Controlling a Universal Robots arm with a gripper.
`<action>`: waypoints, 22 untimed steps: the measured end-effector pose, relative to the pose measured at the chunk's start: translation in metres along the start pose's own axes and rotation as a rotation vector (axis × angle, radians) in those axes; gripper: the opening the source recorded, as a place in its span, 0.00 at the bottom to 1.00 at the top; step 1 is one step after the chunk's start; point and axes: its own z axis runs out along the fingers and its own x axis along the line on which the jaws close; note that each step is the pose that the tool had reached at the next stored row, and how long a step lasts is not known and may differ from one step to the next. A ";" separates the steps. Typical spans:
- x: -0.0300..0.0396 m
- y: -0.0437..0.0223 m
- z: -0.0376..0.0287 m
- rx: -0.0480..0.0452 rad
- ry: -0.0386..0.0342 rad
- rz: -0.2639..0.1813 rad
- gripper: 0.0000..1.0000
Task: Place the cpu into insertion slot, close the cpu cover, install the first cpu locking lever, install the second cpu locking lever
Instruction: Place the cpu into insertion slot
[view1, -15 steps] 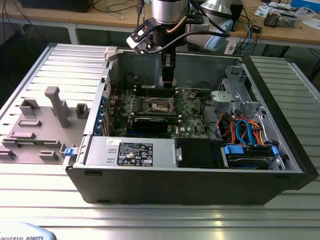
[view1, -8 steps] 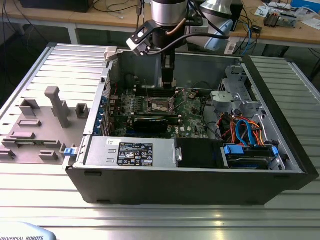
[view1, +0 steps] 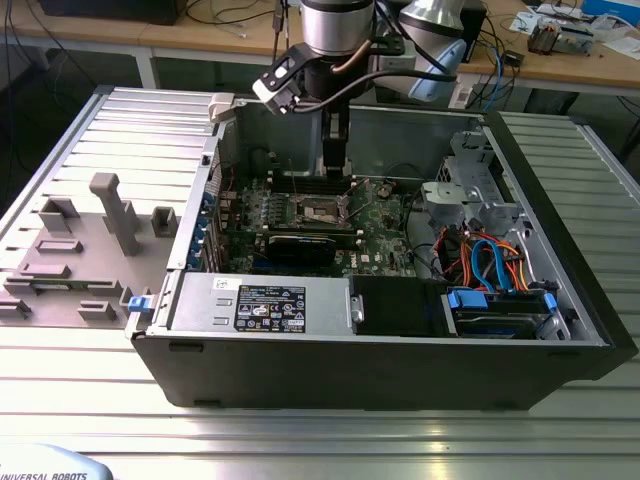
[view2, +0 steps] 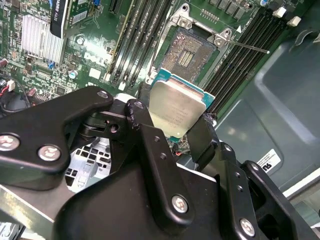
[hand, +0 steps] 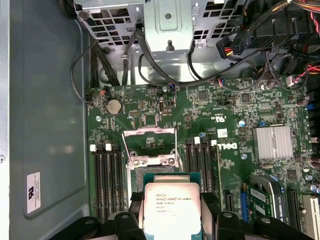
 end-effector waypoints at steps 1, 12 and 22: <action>0.0000 -0.0001 0.0004 0.0000 0.0000 0.000 0.54; 0.0020 -0.0035 0.0100 0.0000 0.0001 0.000 0.54; 0.0027 -0.0084 0.0240 -0.0198 0.0043 -0.032 0.54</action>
